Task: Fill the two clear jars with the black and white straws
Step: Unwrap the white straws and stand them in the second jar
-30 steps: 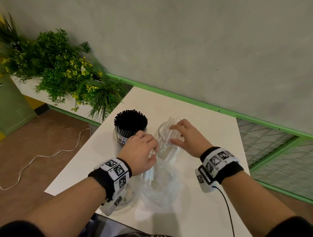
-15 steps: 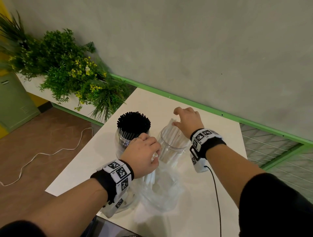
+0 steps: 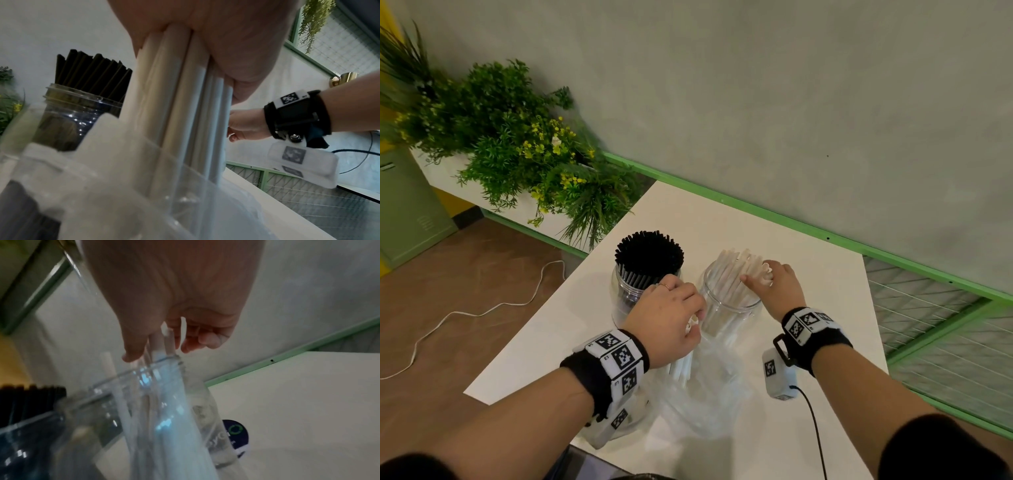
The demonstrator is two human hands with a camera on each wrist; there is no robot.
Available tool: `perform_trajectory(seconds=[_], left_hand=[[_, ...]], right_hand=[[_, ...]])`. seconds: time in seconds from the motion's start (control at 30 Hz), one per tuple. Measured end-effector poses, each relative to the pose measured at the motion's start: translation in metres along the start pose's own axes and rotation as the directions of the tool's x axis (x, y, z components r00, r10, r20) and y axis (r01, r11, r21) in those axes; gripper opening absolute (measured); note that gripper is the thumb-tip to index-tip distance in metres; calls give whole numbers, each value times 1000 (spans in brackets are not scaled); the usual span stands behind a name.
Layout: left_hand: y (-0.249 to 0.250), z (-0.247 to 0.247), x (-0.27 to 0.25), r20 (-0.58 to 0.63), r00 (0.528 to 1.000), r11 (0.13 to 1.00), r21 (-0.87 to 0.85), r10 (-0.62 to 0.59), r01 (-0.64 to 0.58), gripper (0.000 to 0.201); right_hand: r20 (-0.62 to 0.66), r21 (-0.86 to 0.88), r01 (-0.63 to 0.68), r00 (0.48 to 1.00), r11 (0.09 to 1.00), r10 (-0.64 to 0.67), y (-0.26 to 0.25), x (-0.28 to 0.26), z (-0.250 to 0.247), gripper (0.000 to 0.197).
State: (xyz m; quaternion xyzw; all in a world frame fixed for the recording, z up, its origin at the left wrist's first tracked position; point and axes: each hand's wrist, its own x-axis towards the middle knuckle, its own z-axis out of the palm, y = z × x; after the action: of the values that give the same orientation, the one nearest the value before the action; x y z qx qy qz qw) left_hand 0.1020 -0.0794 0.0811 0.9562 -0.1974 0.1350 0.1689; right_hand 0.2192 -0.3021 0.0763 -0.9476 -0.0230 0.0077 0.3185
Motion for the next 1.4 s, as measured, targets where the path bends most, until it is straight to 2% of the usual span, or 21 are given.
perform_trajectory(seconds=[0.1, 0.2, 0.37, 0.6, 0.7, 0.8, 0.87, 0.97, 1.03, 1.1, 1.13, 1.2, 1.3, 1.4], left_hand=[[-1, -1, 0, 5, 1000, 1000, 0, -3, 3, 14], [-1, -2, 1, 8, 1000, 1000, -1, -4, 4, 14], [-1, -2, 1, 25, 1000, 1000, 10, -15, 14, 15], [0, -2, 2, 15, 1000, 1000, 4, -16, 16, 15], [0, -2, 2, 11, 1000, 1000, -9, -17, 17, 13], [0, -2, 1, 9, 1000, 1000, -8, -13, 13, 12], [-1, -2, 0, 5, 1000, 1000, -11, -10, 10, 12], [-1, -3, -1, 13, 1000, 1000, -10, -7, 7, 13], [-1, -4, -1, 18, 1000, 1000, -3, -4, 4, 14], [-1, -4, 0, 16, 1000, 1000, 4, -4, 4, 14], [-1, -4, 0, 14, 1000, 1000, 5, -4, 4, 14], [0, -4, 0, 13, 1000, 1000, 7, -3, 3, 15], [1, -2, 1, 12, 1000, 1000, 14, -3, 3, 15], [1, -1, 0, 9, 1000, 1000, 25, -6, 6, 13]], right_hand=[[-24, -93, 36, 999, 995, -39, -3, 5, 6, 52], [-100, -91, 119, 987, 989, -128, -7, 13, 6, 32], [-256, -59, 286, 922, 956, -292, -24, 27, -2, 20], [-180, -99, 293, 935, 951, -307, -13, 29, 1, 26], [-208, -69, 313, 924, 947, -320, -8, 22, 6, 30], [-302, -175, 375, 860, 910, -412, -2, 10, 10, 31], [-294, -250, 432, 819, 867, -493, 1, 2, 9, 39], [-165, -376, 513, 783, 772, -600, 1, -6, 5, 49], [-92, -440, 584, 726, 682, -681, -3, -8, 2, 52], [-18, -418, 680, 657, 603, -753, -10, -9, 3, 53], [24, -373, 716, 644, 590, -765, -16, -10, 5, 52], [90, -249, 730, 672, 637, -735, -27, -10, 11, 47], [122, -134, 692, 722, 710, -681, -41, -4, 19, 26], [3, -98, 617, 785, 781, -619, -54, 7, 14, 16]])
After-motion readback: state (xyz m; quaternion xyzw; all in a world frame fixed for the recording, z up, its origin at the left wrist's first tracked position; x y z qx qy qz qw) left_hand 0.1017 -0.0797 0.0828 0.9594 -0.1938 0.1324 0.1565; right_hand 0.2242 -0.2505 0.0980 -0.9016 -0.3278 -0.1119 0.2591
